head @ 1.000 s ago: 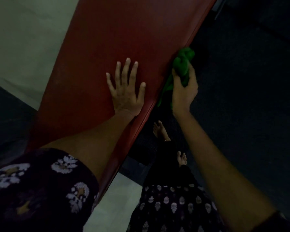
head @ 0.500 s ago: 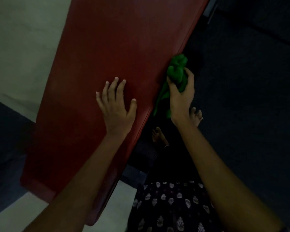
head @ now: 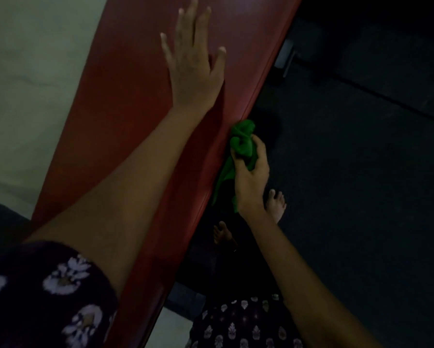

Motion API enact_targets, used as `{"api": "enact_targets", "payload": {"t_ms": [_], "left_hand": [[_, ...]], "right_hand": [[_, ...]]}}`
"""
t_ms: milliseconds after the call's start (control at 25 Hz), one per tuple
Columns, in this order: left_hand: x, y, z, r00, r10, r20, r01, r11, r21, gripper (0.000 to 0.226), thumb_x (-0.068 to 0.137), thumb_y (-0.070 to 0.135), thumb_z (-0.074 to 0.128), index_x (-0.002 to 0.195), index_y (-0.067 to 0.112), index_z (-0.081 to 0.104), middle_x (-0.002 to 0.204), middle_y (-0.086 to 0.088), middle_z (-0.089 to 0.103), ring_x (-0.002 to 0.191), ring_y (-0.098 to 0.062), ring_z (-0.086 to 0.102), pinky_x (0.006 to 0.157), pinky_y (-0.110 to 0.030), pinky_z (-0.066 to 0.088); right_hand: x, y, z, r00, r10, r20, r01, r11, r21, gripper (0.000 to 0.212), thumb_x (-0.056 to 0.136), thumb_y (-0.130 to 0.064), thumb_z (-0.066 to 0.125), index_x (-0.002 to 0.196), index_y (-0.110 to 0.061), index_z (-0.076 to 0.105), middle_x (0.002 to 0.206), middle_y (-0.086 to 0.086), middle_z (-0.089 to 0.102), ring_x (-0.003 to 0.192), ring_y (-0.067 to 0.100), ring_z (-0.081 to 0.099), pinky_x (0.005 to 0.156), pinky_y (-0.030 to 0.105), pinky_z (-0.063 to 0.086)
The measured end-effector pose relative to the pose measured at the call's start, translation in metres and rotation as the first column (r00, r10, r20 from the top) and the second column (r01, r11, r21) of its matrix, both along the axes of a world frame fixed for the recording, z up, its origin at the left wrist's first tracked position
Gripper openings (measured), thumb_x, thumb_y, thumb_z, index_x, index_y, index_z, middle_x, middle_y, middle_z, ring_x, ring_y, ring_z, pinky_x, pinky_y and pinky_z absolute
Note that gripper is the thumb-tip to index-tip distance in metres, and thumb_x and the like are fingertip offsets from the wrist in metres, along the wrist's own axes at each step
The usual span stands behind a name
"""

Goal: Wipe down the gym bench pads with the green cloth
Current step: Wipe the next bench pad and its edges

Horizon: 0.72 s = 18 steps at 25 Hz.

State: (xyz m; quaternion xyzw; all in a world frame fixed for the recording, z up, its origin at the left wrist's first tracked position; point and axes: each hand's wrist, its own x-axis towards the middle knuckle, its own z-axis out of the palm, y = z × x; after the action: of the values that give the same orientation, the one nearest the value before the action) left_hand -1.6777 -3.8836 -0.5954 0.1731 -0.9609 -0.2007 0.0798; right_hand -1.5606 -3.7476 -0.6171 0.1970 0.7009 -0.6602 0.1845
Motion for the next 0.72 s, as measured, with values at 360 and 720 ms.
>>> {"api": "enact_targets", "payload": {"t_ms": [360,720], "left_hand": [[-0.026,0.004,-0.036,0.991,-0.061,0.123,0.077,0.988,-0.131,0.061,0.095,0.047,0.024,0.147,0.016,0.029,0.155,-0.002,0.025,0.145,-0.022,0.015,0.115,-0.048,0.001],[-0.029,0.004,-0.041,0.994,-0.065,0.088,0.079,0.983,-0.168,0.057,0.094,0.04,0.034,0.144,0.012,0.035,0.152,-0.006,0.032,0.142,-0.026,0.023,0.114,-0.053,0.007]], "right_hand": [[-0.093,0.001,-0.007,0.997,-0.068,-0.043,0.07,0.997,0.033,0.042,0.09,-0.013,0.06,0.131,-0.017,0.049,0.124,-0.001,0.058,0.113,0.012,0.056,0.101,0.038,0.045],[-0.233,0.005,-0.011,0.982,-0.063,-0.18,0.099,0.975,0.197,0.04,0.088,-0.013,0.058,0.127,-0.015,0.049,0.119,0.003,0.058,0.109,0.015,0.055,0.098,0.038,0.045]]}}
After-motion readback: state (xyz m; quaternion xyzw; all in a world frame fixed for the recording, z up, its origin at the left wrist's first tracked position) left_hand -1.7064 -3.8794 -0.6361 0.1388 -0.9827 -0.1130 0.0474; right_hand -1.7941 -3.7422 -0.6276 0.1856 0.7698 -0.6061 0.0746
